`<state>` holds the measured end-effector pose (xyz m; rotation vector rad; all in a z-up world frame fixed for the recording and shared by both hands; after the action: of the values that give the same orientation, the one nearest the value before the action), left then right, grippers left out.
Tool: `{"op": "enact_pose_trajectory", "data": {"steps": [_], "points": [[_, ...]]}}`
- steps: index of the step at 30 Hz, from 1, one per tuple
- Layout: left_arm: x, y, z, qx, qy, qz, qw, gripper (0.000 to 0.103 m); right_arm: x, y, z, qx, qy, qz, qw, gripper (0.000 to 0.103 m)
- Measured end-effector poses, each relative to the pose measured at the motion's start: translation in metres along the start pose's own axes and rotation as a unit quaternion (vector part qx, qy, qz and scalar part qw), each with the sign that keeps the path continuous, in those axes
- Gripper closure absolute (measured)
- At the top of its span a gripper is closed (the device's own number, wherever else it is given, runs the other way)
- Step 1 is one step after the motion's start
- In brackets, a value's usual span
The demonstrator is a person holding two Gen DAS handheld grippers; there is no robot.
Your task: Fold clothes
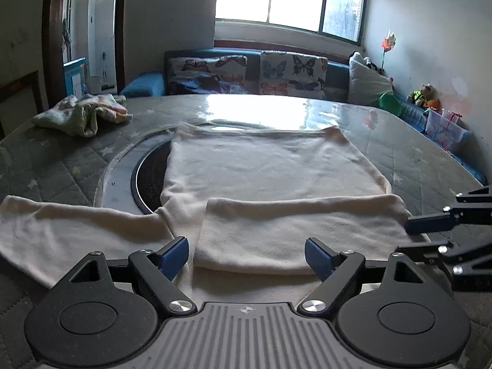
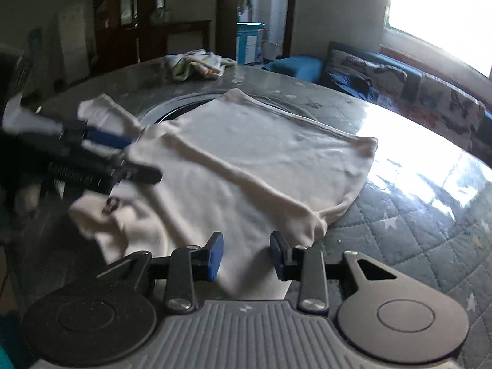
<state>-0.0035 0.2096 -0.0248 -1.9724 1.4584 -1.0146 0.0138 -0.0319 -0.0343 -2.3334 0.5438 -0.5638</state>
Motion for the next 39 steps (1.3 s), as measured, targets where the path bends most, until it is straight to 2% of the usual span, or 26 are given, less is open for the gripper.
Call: {"op": "enact_pose_trajectory", "data": {"steps": [6, 9, 11, 14, 17, 19, 23, 26, 28, 30, 31, 33, 36, 39], "points": [[0.002, 0.004, 0.0, -0.002, -0.003, 0.006, 1.0, 0.014, -0.009, 0.007, -0.005, -0.003, 0.0, -0.003, 1.0, 0.066], [-0.004, -0.001, -0.01, 0.015, -0.005, -0.002, 0.9999, 0.008, -0.008, 0.003, -0.009, 0.007, 0.002, 0.0, 1.0, 0.054], [-0.012, -0.007, -0.016, 0.03, -0.018, -0.01, 0.9993, 0.007, -0.007, 0.0, -0.011, 0.015, 0.006, 0.001, 1.0, 0.047], [-0.033, -0.016, -0.022, 0.049, -0.053, -0.037, 0.9967, 0.006, -0.004, 0.001, -0.005, 0.01, -0.002, 0.013, 1.0, 0.044], [-0.063, -0.025, -0.025, 0.065, -0.102, -0.07, 0.9902, 0.006, -0.004, 0.002, 0.001, 0.003, -0.009, 0.019, 1.0, 0.041], [-0.085, -0.03, -0.028, 0.081, -0.14, -0.09, 0.9828, 0.006, -0.005, 0.001, 0.0, 0.006, -0.009, 0.021, 1.0, 0.04], [-0.127, -0.041, -0.031, 0.109, -0.224, -0.126, 0.9604, 0.008, -0.004, 0.0, -0.001, 0.009, -0.007, 0.024, 1.0, 0.04], [-0.164, -0.047, -0.031, 0.107, -0.261, -0.177, 0.9429, 0.02, -0.005, -0.001, -0.002, 0.008, -0.006, 0.026, 1.0, 0.039], [-0.182, -0.049, -0.033, 0.106, -0.27, -0.2, 0.9359, 0.028, -0.006, -0.001, -0.002, 0.008, -0.007, 0.027, 1.0, 0.039], [-0.199, -0.051, -0.034, 0.103, -0.277, -0.222, 0.9295, 0.043, -0.007, -0.001, -0.002, 0.007, -0.007, 0.026, 1.0, 0.039], [-0.207, -0.051, -0.035, 0.101, -0.28, -0.232, 0.9261, 0.047, -0.008, -0.001, -0.002, 0.006, -0.007, 0.026, 1.0, 0.038], [-0.215, -0.051, -0.033, 0.101, -0.287, -0.232, 0.924, 0.055, -0.008, -0.002, -0.002, 0.006, -0.007, 0.028, 1.0, 0.036], [-0.225, -0.051, -0.032, 0.102, -0.297, -0.231, 0.9207, 0.055, -0.009, -0.003, -0.002, 0.007, -0.007, 0.029, 1.0, 0.035], [-0.226, -0.052, -0.032, 0.1, -0.296, -0.226, 0.9225, 0.055, -0.01, -0.002, -0.001, 0.006, -0.007, 0.029, 1.0, 0.035]]}}
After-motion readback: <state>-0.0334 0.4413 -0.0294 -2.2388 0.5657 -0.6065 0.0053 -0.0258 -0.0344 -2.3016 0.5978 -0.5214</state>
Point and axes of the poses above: each gripper's, at about its wrist camera, not at the fingertips, and z roughly the way its jaws point, x to its right, y to its underside, the point moved 1 cm from there along z, roughly the way its jaws point, and after that the axes turned 15 degrees about -z, right-handed, at the moved point
